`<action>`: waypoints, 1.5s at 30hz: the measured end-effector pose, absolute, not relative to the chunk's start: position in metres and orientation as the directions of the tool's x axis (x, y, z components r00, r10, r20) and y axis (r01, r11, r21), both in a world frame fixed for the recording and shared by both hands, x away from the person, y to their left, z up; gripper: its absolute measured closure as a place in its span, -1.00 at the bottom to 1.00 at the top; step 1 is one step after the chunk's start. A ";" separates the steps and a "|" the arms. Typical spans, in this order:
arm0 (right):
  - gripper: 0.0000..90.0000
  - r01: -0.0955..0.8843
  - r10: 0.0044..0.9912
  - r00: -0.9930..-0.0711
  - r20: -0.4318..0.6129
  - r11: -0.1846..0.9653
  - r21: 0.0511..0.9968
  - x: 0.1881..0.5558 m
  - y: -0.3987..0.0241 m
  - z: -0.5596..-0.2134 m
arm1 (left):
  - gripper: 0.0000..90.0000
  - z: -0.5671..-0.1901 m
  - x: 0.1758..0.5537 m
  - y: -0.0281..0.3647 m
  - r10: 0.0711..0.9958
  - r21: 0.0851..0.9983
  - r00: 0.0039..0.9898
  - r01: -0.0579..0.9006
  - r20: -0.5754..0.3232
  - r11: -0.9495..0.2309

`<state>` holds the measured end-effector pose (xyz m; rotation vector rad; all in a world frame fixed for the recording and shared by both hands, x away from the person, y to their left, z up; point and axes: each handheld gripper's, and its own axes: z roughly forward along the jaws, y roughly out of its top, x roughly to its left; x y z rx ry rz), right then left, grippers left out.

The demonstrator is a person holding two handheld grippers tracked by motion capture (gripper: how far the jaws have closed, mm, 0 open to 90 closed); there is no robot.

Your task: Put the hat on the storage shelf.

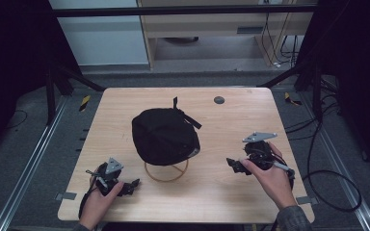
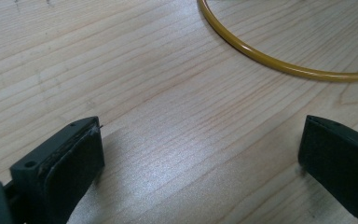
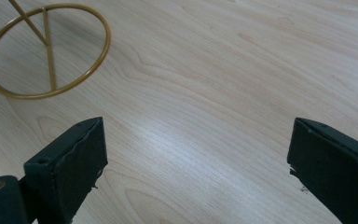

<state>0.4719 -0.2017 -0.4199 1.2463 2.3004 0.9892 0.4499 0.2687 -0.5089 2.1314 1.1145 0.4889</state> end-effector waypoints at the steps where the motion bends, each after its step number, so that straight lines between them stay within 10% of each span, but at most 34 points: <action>1: -0.89 0.595 0.831 -0.554 0.035 0.367 0.715 0.471 -0.202 -0.425 | -1.00 -0.509 0.450 0.269 0.825 0.711 0.564 0.573 0.019 -0.408; 45: -0.85 0.660 0.849 -0.516 0.116 0.307 0.686 0.482 -0.178 -0.497 | -1.00 -0.509 0.450 0.269 0.826 0.711 0.563 0.573 0.019 -0.407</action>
